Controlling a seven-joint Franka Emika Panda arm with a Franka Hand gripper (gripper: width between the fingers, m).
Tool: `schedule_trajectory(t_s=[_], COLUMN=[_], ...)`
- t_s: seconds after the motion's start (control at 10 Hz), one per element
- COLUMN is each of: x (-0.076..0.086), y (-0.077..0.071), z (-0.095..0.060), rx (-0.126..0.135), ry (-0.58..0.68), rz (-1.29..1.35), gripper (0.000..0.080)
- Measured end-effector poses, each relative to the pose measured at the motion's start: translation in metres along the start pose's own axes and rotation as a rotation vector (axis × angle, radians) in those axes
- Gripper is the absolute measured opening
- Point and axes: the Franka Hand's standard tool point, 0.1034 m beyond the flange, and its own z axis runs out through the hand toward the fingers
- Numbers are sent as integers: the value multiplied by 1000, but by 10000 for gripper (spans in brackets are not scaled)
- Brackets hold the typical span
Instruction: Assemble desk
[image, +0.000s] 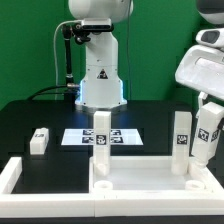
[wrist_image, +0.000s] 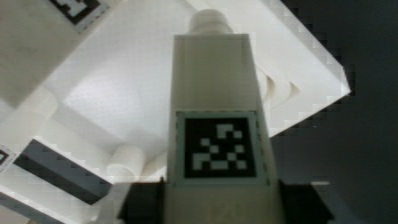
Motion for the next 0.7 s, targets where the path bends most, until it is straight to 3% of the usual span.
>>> schedule_trajectory(t_s=[0.4,0.5,0.6,0.7], x=[0,13,17,20], y=[0,-11,-7,-7], z=[-1,-19,-27,-31], rx=[2,107,135,128], ry=[0,23,42,52], rz=[-3,-9,-17,-14], gripper=[290,290,290,290])
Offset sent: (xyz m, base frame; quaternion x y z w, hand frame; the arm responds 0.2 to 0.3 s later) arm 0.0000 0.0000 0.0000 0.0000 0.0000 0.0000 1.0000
